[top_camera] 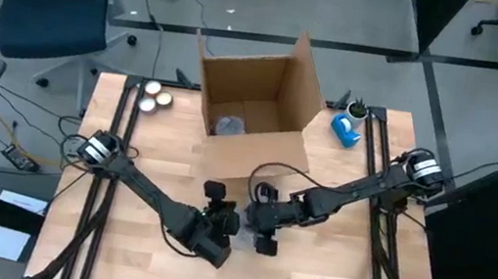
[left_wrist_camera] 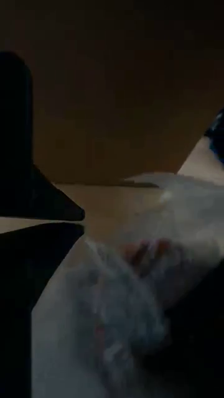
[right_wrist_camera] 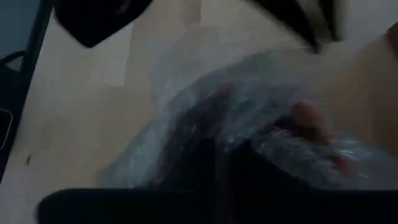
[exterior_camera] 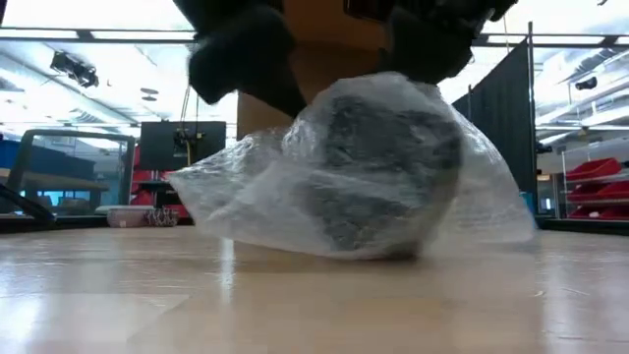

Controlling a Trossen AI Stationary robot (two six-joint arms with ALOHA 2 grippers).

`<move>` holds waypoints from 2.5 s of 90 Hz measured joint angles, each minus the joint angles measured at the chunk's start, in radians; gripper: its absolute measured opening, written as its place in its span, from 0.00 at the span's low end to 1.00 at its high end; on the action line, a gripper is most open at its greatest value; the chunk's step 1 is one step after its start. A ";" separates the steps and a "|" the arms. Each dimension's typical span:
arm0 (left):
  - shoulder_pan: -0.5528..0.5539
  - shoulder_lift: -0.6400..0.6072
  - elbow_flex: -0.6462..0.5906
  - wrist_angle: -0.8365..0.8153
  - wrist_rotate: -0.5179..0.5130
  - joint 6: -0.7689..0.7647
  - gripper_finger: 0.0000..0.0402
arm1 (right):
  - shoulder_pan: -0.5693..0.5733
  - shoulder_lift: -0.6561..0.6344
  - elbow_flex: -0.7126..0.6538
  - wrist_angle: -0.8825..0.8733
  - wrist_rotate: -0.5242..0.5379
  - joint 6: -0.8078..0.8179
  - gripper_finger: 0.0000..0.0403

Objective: Wrap mug
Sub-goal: Wrap the black mug with the bubble wrap

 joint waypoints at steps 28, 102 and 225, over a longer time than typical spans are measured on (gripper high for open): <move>0.001 0.000 -0.090 0.211 0.038 0.056 0.00 | -0.002 0.005 0.000 -0.003 -0.088 -0.052 0.00; 0.000 0.000 -0.143 0.356 0.091 0.100 0.00 | 0.091 -0.109 0.000 0.152 0.155 -0.178 0.22; -0.094 -0.358 -0.332 0.324 0.021 0.044 0.00 | -0.027 0.115 0.011 -0.030 -0.073 -0.066 0.00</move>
